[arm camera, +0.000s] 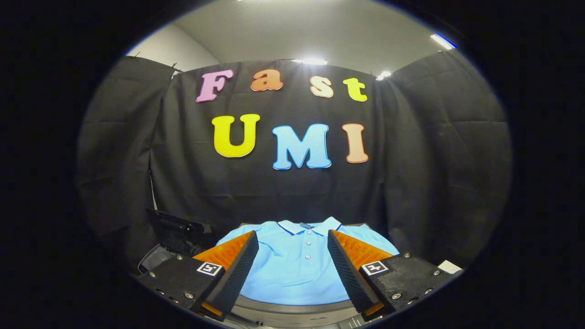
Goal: Put the clothes into the washing machine and then close the washing machine lid.
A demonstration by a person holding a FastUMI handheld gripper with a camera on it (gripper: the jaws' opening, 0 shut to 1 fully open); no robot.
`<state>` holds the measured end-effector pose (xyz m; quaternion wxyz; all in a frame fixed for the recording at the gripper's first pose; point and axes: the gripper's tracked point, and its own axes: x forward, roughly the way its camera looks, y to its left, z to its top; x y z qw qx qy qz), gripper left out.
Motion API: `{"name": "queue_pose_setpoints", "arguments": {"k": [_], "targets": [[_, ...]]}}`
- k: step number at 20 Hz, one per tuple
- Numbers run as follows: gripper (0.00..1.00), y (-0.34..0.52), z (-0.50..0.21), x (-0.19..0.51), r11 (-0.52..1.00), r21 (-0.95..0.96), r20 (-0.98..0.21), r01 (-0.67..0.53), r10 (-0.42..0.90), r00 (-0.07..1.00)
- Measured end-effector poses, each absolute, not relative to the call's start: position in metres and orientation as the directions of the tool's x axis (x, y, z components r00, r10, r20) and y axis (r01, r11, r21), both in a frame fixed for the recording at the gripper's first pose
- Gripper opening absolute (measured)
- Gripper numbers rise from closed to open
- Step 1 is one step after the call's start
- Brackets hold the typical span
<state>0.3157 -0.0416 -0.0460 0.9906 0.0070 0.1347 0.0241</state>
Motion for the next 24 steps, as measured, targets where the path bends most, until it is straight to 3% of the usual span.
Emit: {"name": "queue_pose_setpoints", "arguments": {"k": [16, 24], "targets": [[0.95, -0.058, -0.171, 0.408, 0.997, 0.031, -0.670, -0.068, 0.071, 0.739], [0.93, -0.054, -0.169, 0.413, 0.993, 0.054, -0.681, -0.107, 0.115, 0.723]]}}
